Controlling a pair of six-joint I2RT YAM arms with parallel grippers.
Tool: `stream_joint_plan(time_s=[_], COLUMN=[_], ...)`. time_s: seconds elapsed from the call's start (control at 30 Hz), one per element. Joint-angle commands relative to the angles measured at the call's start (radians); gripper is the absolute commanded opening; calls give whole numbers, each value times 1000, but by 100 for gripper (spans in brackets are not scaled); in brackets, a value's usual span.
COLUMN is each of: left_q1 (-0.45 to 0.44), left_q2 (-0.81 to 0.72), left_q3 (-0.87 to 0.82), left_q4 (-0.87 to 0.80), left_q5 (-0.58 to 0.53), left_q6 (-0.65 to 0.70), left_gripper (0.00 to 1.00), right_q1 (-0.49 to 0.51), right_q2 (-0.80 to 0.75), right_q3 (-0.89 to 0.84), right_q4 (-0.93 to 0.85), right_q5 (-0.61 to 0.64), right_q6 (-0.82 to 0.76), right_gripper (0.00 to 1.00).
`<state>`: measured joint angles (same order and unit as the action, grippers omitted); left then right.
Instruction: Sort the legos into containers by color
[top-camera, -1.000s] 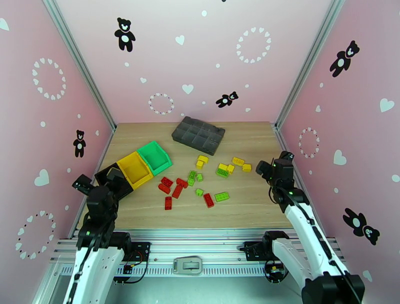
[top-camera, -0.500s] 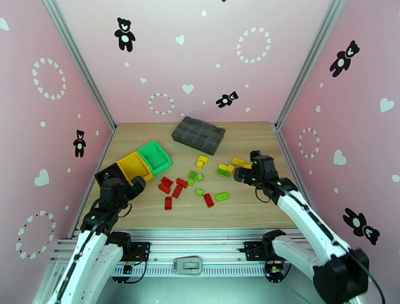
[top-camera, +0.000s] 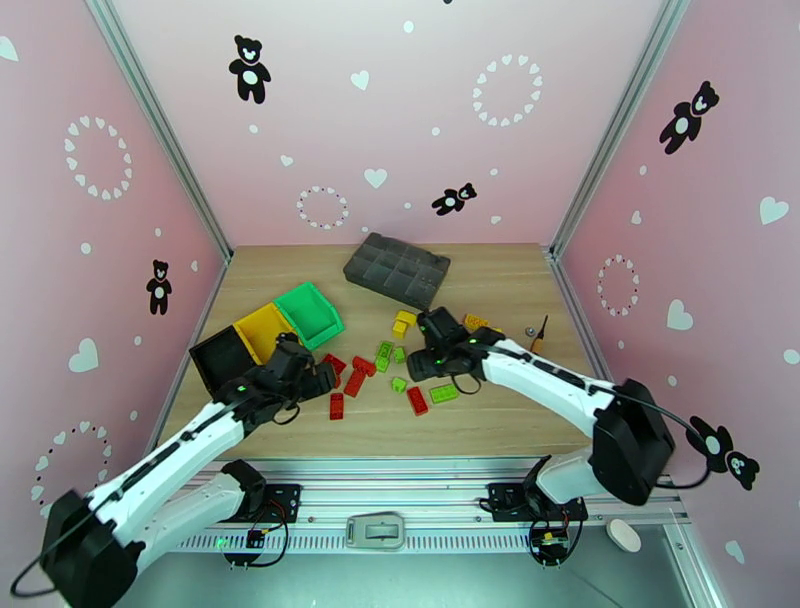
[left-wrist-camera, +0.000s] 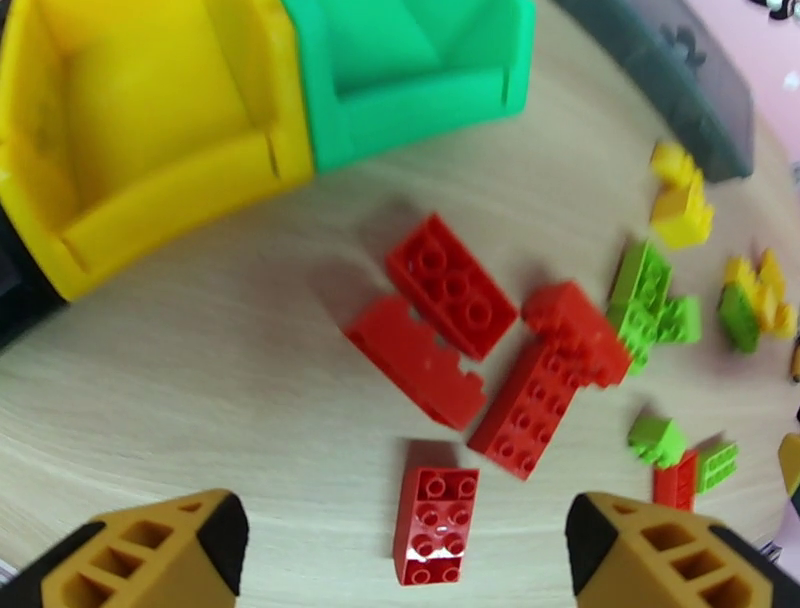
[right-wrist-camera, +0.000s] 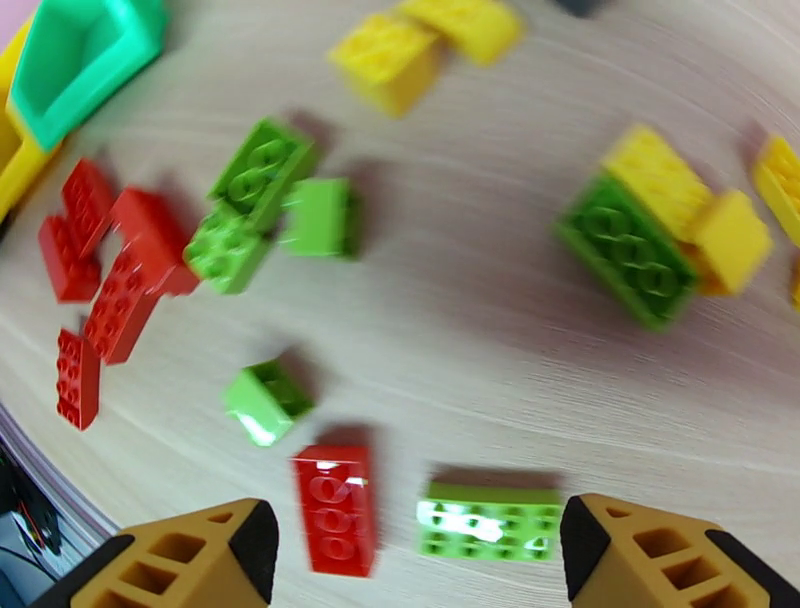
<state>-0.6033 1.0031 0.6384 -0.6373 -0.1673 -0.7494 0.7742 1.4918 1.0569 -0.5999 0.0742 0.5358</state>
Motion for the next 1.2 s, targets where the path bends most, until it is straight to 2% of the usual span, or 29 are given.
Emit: stream_joint_plan(time_s=[0.0, 0.23, 0.73, 0.93, 1.17], left_q1=[-65, -153, -208, -208, -209], left_q2=[68, 239, 461, 465, 345], left_q3=[-9, -14, 38, 51, 59], left_q4=[33, 83, 117, 96, 22], left_q5=[-37, -21, -38, -52, -75], left_q6=[-46, -56, -61, -68, -67], left_gripper=[84, 78, 54, 43, 28], right_q1=[44, 69, 69, 69, 69], right_q2=[25, 2, -30, -32, -28], right_q3=[38, 9, -23, -23, -18], right_q4=[-39, -23, -24, -19, -1], right_q5=[41, 17, 44, 42, 18], right_q6=[17, 42, 50, 50, 52], right_gripper=[76, 77, 79, 78, 78])
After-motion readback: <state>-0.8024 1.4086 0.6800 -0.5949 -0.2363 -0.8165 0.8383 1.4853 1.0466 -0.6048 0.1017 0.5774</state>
